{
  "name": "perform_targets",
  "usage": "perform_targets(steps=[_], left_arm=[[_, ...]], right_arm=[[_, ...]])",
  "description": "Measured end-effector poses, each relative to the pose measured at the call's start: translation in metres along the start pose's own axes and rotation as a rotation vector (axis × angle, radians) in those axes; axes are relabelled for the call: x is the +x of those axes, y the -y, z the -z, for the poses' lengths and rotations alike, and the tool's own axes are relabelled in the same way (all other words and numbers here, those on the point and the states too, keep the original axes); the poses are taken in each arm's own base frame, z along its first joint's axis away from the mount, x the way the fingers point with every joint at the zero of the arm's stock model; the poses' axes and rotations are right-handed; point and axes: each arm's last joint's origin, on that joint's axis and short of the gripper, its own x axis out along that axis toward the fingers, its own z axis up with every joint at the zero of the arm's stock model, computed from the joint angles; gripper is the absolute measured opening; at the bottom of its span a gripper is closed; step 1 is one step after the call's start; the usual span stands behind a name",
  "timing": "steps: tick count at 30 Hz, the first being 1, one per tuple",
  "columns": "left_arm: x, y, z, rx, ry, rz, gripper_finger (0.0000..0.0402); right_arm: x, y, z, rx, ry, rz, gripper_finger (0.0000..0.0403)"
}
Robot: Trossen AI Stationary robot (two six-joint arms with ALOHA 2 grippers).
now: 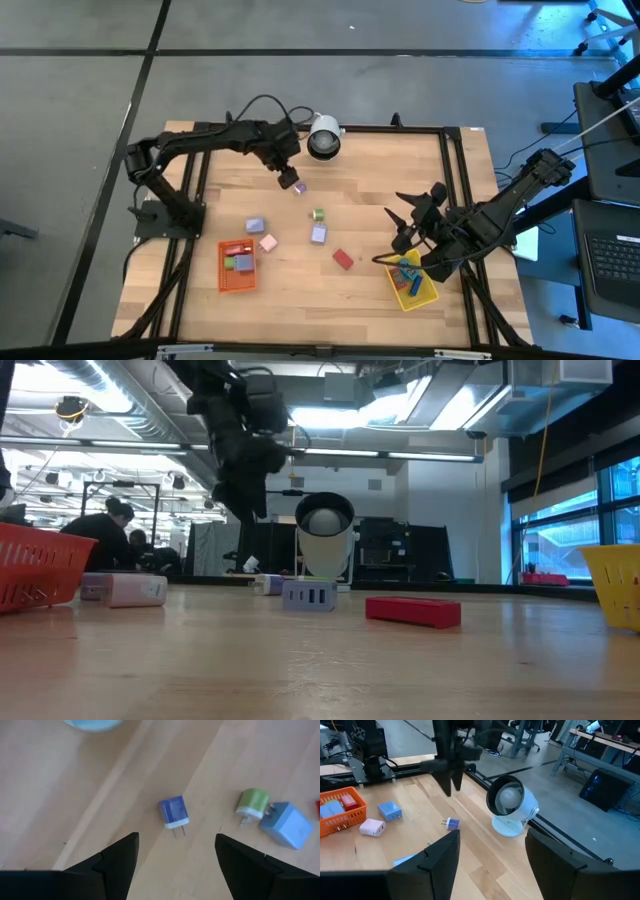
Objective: Pick & Place Office items
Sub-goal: Put the violet charger adapter into the orange basket
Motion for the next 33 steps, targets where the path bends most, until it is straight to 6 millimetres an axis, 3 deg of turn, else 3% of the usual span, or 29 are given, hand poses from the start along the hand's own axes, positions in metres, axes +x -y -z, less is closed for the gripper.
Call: perform_targets(steps=[7, 18, 33], left_arm=[[0.033, 0.007, -0.001, 0.028, -0.068, -0.022, 0.0256], [0.063, 0.012, -0.002, 0.029, -0.101, -0.054, 0.0260], [0.085, 0.015, -0.005, 0.039, -0.082, -0.069, 0.0256]], right_arm=[[0.005, 0.001, -0.001, 0.004, -0.032, 0.002, 0.0224], [0.007, 0.002, -0.001, -0.013, -0.042, 0.002, 0.0224], [0.007, 0.002, -0.001, -0.030, -0.045, -0.001, 0.0224]])
